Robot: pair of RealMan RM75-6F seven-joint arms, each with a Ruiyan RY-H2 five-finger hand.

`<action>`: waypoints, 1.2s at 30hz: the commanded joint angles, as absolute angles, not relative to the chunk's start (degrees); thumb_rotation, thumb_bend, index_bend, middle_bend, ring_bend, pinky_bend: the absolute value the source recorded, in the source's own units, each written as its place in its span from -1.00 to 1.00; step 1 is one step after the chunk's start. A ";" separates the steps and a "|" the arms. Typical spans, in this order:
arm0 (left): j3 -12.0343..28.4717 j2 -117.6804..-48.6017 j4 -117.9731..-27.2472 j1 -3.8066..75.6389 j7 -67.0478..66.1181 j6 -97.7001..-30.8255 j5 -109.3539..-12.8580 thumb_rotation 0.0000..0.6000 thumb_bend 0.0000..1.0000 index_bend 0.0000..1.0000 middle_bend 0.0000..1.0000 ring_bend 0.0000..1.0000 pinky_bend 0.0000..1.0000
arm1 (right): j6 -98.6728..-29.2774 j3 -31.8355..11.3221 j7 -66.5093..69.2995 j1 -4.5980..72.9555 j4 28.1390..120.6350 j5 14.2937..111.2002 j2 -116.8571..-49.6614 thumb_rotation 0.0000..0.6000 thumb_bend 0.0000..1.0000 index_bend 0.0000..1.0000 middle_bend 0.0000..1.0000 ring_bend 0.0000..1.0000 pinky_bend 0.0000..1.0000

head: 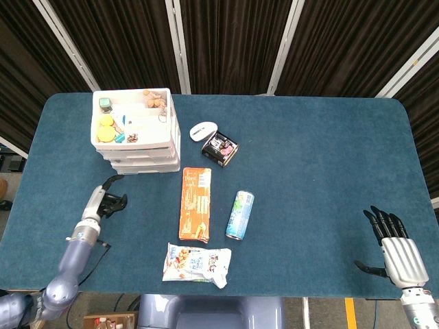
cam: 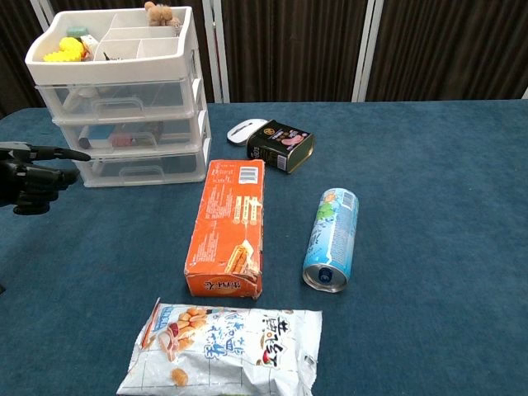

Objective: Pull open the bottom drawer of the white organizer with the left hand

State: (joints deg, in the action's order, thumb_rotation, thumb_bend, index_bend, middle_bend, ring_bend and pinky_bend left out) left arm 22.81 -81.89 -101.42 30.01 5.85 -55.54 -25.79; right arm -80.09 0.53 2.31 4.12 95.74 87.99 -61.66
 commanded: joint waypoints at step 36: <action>28.56 -97.63 -81.59 41.89 6.44 -48.81 -8.99 1.00 0.12 -0.77 0.98 0.86 0.84 | -78.57 0.42 4.71 5.06 96.02 87.39 -61.10 1.00 -0.79 -1.00 -1.00 -1.00 -1.00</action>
State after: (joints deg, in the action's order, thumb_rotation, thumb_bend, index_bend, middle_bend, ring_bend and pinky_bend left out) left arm 28.43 -97.38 -81.86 41.77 6.35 -48.79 -8.91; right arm -78.56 0.42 4.71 5.06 96.01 87.38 -61.10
